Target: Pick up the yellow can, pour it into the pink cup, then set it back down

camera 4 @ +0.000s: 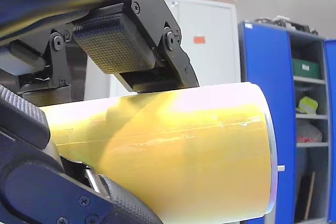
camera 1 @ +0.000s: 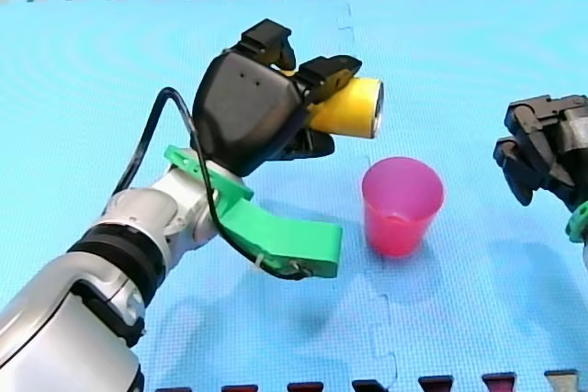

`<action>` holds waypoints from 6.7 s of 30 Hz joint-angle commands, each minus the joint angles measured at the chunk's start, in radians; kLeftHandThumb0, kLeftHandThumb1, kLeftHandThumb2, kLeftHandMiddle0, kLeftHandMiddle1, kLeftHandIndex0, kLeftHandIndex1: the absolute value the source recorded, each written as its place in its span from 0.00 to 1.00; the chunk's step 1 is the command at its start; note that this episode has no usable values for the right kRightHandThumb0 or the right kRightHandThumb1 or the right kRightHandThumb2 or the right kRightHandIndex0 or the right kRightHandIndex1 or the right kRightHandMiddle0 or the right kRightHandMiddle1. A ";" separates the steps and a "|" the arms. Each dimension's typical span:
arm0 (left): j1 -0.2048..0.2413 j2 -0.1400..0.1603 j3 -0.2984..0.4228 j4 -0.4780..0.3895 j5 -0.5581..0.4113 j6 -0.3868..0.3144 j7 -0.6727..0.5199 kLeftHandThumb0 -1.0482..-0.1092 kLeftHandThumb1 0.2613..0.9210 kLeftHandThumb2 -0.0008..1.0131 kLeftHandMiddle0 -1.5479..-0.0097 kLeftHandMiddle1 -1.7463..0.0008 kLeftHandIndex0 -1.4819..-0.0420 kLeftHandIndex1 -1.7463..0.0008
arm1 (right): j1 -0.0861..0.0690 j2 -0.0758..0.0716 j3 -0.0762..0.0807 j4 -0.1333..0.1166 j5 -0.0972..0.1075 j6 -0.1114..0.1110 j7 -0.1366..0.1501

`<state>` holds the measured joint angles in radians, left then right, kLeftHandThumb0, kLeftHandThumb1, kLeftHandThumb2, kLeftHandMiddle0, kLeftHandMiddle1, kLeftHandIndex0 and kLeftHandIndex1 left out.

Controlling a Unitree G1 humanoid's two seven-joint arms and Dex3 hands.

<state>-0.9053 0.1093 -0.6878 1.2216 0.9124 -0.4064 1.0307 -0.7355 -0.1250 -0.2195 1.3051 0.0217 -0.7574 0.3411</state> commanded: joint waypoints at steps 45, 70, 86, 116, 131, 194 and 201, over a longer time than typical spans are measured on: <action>0.209 -0.071 0.351 -0.005 -0.386 -0.208 0.031 0.70 0.83 0.00 0.14 0.99 0.19 1.00 | -0.006 -0.029 0.017 -0.006 -0.023 0.041 -0.068; 0.327 -0.105 0.567 -0.039 -0.622 -0.346 -0.286 0.68 0.86 0.00 0.18 1.00 0.22 1.00 | -0.004 -0.037 0.033 -0.002 -0.046 0.033 -0.102; 0.362 -0.166 0.708 -0.056 -0.769 -0.432 -0.503 0.72 0.86 0.00 0.19 1.00 0.22 1.00 | -0.007 -0.045 0.038 -0.001 -0.050 0.034 -0.104; 0.405 -0.124 0.694 -0.039 -0.637 -0.470 -0.360 0.74 0.87 0.00 0.19 1.00 0.23 1.00 | -0.006 -0.059 0.033 -0.003 -0.045 0.042 -0.092; 0.403 -0.127 0.680 -0.015 -0.619 -0.447 -0.301 0.73 0.88 0.00 0.19 1.00 0.23 1.00 | -0.012 -0.077 0.026 -0.005 -0.039 0.059 -0.093; 0.391 -0.216 0.722 0.081 -0.648 -0.513 -0.361 0.77 0.88 0.00 0.20 1.00 0.23 1.00 | -0.013 -0.112 0.013 -0.007 -0.024 0.080 -0.098; 0.389 -0.237 0.759 0.089 -0.706 -0.526 -0.433 0.77 0.88 0.00 0.20 1.00 0.23 1.00 | -0.010 -0.116 0.010 -0.007 -0.024 0.076 -0.094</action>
<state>-0.5089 -0.1256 0.0614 1.3100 0.2194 -0.9201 0.6094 -0.7483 -0.2328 -0.2067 1.2979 -0.0067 -0.6754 0.2469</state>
